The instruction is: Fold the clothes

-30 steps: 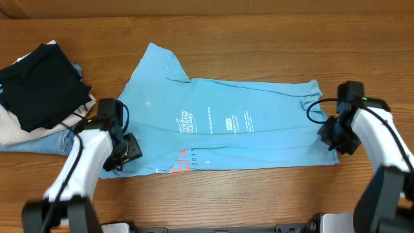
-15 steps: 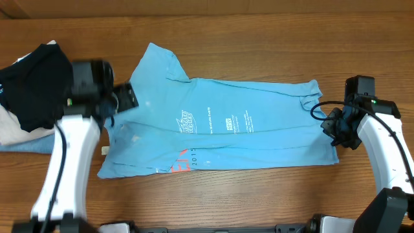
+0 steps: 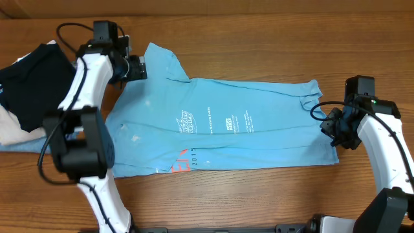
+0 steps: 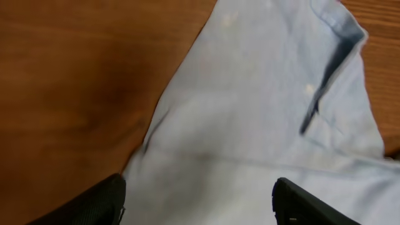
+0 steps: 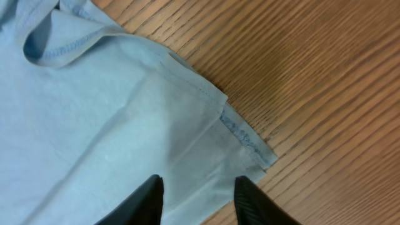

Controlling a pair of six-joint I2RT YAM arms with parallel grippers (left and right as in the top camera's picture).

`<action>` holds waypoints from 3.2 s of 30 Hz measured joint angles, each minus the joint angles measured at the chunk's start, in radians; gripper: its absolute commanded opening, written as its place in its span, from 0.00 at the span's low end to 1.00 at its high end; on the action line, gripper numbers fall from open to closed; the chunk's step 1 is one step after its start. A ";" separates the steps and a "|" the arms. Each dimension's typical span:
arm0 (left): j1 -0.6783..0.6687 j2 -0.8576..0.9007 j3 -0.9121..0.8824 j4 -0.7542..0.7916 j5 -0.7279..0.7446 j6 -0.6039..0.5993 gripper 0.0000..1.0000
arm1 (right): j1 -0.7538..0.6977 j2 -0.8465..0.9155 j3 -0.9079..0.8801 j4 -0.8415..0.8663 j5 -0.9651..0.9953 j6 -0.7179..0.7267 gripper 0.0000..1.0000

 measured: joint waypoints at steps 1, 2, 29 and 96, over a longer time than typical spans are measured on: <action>0.000 0.027 0.018 0.013 0.005 0.007 0.82 | 0.000 0.000 0.000 -0.002 0.000 -0.002 0.45; 0.000 0.047 0.029 0.028 0.010 0.010 0.82 | 0.000 0.000 0.000 -0.003 0.001 -0.003 0.45; 0.013 0.157 0.064 -0.010 0.077 0.001 0.11 | 0.000 0.000 0.000 0.108 -0.026 -0.038 0.38; 0.023 0.161 0.065 -0.056 0.168 -0.184 0.10 | 0.000 0.381 0.001 0.762 -0.160 -0.753 0.40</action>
